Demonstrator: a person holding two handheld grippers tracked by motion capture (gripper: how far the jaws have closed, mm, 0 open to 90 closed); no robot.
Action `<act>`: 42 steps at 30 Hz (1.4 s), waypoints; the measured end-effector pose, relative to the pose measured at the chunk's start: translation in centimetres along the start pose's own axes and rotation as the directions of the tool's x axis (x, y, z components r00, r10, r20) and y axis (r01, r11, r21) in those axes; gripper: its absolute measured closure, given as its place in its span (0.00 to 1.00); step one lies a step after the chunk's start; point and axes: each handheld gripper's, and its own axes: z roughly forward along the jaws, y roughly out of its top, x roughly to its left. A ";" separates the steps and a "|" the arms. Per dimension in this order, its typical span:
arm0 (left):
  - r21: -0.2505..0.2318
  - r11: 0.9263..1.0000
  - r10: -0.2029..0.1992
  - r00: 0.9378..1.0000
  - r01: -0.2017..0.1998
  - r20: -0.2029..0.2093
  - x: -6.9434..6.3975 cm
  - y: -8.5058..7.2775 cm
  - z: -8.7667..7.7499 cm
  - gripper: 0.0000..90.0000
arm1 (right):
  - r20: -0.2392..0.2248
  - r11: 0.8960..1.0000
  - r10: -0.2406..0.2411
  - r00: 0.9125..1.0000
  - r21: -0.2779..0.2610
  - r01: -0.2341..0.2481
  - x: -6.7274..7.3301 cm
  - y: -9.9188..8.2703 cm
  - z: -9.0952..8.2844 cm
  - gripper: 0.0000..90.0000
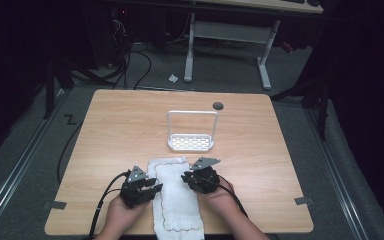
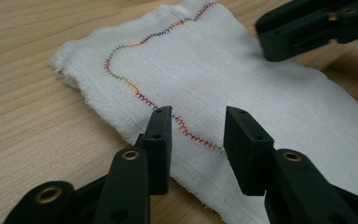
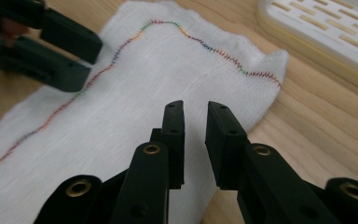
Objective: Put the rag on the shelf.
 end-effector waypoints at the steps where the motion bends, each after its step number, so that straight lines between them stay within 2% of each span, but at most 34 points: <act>1: 0.000 1.000 0.002 1.000 -0.002 0.010 0.0 0.0 0.2 0.68 | 0.003 1.000 0.020 1.000 0.010 -0.020 -0.5 -0.2 0.6 0.89; 2: 0.000 1.000 0.002 1.000 -0.002 0.010 0.0 0.0 0.2 0.68 | 0.003 1.000 0.020 1.000 0.010 -0.020 -0.5 -0.2 0.6 0.89; 3: -0.001 1.000 -0.007 0.999 0.008 0.032 0.0 0.2 0.4 0.68 | 0.011 1.000 0.028 1.000 0.005 -0.028 -0.7 -0.6 0.3 0.90; 6: 0.001 1.000 0.005 0.999 -0.005 0.053 -0.3 0.3 0.7 0.68 | 0.032 1.000 0.005 0.999 0.010 -0.005 -0.6 -1.2 -0.4 0.90; 8: 0.009 0.999 0.052 0.995 -0.053 0.087 -1.4 0.3 1.1 0.69 | 0.044 1.000 -0.003 0.999 0.011 0.002 -0.4 -2.7 -2.0 0.90; 10: 0.014 0.998 0.060 0.993 -0.062 0.101 -1.7 0.3 1.2 0.69 | 0.043 1.000 0.000 0.999 0.011 -0.001 -0.3 -3.1 -2.4 0.90; 11: 0.016 0.998 0.064 0.990 -0.066 0.128 -2.3 0.3 1.5 0.69 | 0.041 1.000 0.013 0.999 0.004 -0.013 -0.3 -4.3 -3.5 0.90; 12: 0.015 0.997 0.073 0.988 -0.075 0.135 -2.7 0.3 1.6 0.69 | 0.042 1.000 0.016 0.999 -0.001 -0.016 -0.3 -4.7 -3.8 0.90; 15: 0.013 0.995 0.100 0.985 -0.103 0.143 -3.2 0.2 1.7 0.69 | 0.040 0.999 0.038 0.998 -0.018 -0.037 -0.3 -5.5 -4.5 0.90; 17: 0.012 0.994 0.108 0.983 -0.110 0.146 -3.4 0.2 1.7 0.67 | 0.028 0.998 0.063 0.998 -0.033 -0.062 -0.4 -6.0 -4.8 0.87; 18: 0.002 0.993 0.116 0.986 -0.117 0.121 -3.4 0.2 1.5 0.66 | 0.018 0.997 0.072 0.997 -0.037 -0.071 -0.5 -6.0 -4.8 0.84; 19: -0.022 0.995 0.099 0.992 -0.098 0.074 -3.1 0.3 1.1 0.67 | -0.010 0.990 0.120 0.993 -0.074 -0.121 -0.9 -6.0 -5.3 0.83; 20: -0.022 0.995 0.099 0.992 -0.098 0.074 -3.1 0.3 1.1 0.67 | -0.010 0.990 0.120 0.993 -0.074 -0.121 -0.9 -6.0 -5.3 0.83; 21: -0.043 0.998 0.060 0.995 -0.056 0.080 -2.6 0.3 0.8 0.67 | -0.019 0.985 0.144 0.989 -0.093 -0.146 -1.2 -6.0 -5.5 0.81; 22: -0.053 0.998 0.033 0.996 -0.028 0.082 -2.2 0.4 0.6 0.66 | -0.019 0.972 0.195 0.981 -0.128 -0.196 -2.1 -6.1 -6.0 0.79; 23: -0.057 0.998 0.008 0.998 -0.004 0.061 -1.5 0.7 0.5 0.65 | -0.007 0.969 0.208 0.978 -0.137 -0.207 -2.5 -6.3 -6.3 0.79; 26: -0.060 0.998 -0.014 0.999 0.016 0.039 -1.1 1.0 0.5 0.62 | 0.013 0.965 0.218 0.976 -0.152 -0.214 -3.1 -6.6 -6.7 0.81; 27: -0.069 0.997 -0.039 0.999 0.040 0.017 -0.7 1.2 0.6 0.62 | 0.019 0.966 0.213 0.977 -0.154 -0.208 -3.3 -6.7 -6.8 0.83; 28: -0.074 0.995 -0.071 0.997 0.072 0.018 -0.3 1.5 0.8 0.63 | 0.038 0.969 0.200 0.979 -0.154 -0.192 -3.6 -6.7 -7.0 0.83; 29: -0.055 0.992 -0.116 0.993 0.117 0.025 0.4 2.1 1.5 0.58 | 0.057 0.968 0.200 0.978 -0.163 -0.188 -3.9 -6.7 -7.2 0.81; 31: -0.042 0.991 -0.123 0.992 0.124 0.026 0.7 2.6 2.1 0.55 | 0.061 0.967 0.201 0.978 -0.169 -0.188 -4.0 -6.7 -7.2 0.81; 32: -0.034 0.994 -0.106 0.994 0.106 0.000 0.7 3.3 2.9 0.53 | 0.086 0.967 0.202 0.976 -0.177 -0.185 -4.2 -6.6 -7.4 0.79; 34: -0.024 0.995 -0.100 0.995 0.100 -0.009 0.6 3.6 3.4 0.52 | 0.094 0.969 0.194 0.976 -0.174 -0.176 -4.2 -6.6 -7.4 0.79; 35: -0.008 0.995 -0.099 0.995 0.099 -0.013 0.6 3.9 4.0 0.53 | 0.101 0.971 0.185 0.977 -0.173 -0.166 -4.1 -6.6 -7.4 0.78; 36: 0.021 0.996 -0.084 0.996 0.085 -0.042 0.6 4.3 4.9 0.54 | 0.104 0.972 0.175 0.979 -0.175 -0.155 -4.0 -6.6 -7.4 0.76; 38: 0.027 0.997 -0.075 0.996 0.076 -0.048 0.5 4.7 5.4 0.56 | 0.096 0.973 0.165 0.982 -0.176 -0.146 -4.0 -6.6 -7.3 0.70; 39: 0.027 0.997 -0.075 0.996 0.076 -0.048 0.5 4.7 5.4 0.57 | 0.098 0.973 0.163 0.982 -0.179 -0.144 -3.9 -6.6 -7.3 0.70; 42: 0.044 0.998 -0.039 0.998 0.041 -0.056 -0.2 5.1 5.9 0.62 | 0.092 0.977 0.144 0.985 -0.173 -0.127 -3.7 -6.6 -7.2 0.68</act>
